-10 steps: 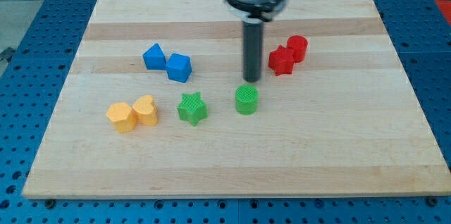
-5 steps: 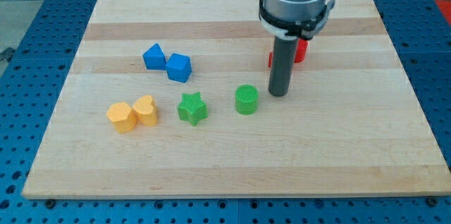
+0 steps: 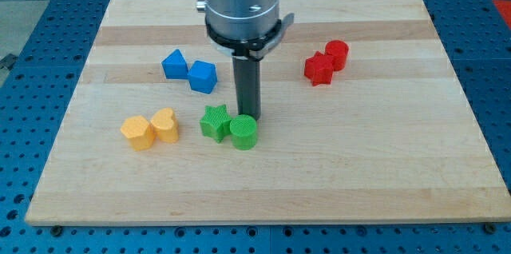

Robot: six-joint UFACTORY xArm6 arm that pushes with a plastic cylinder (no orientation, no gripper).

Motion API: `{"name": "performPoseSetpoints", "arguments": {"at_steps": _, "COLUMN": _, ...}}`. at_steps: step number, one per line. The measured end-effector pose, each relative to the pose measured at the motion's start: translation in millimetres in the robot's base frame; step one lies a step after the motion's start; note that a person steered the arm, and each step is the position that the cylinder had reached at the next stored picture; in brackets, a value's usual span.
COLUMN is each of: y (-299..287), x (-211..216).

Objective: Place the yellow and green blocks in a horizontal line

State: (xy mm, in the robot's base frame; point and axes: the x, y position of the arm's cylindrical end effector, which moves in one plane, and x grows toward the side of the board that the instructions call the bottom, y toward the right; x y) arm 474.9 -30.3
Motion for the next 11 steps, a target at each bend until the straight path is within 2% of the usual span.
{"name": "performPoseSetpoints", "arguments": {"at_steps": 2, "y": -2.7, "x": -6.4}}
{"name": "performPoseSetpoints", "arguments": {"at_steps": 5, "y": -60.0, "x": -1.8}}
{"name": "performPoseSetpoints", "arguments": {"at_steps": 6, "y": -60.4, "x": -3.5}}
{"name": "performPoseSetpoints", "arguments": {"at_steps": 7, "y": -63.7, "x": -20.5}}
{"name": "performPoseSetpoints", "arguments": {"at_steps": 8, "y": -92.7, "x": -26.3}}
{"name": "performPoseSetpoints", "arguments": {"at_steps": 9, "y": -115.2, "x": -23.7}}
{"name": "performPoseSetpoints", "arguments": {"at_steps": 11, "y": -126.4, "x": 9.5}}
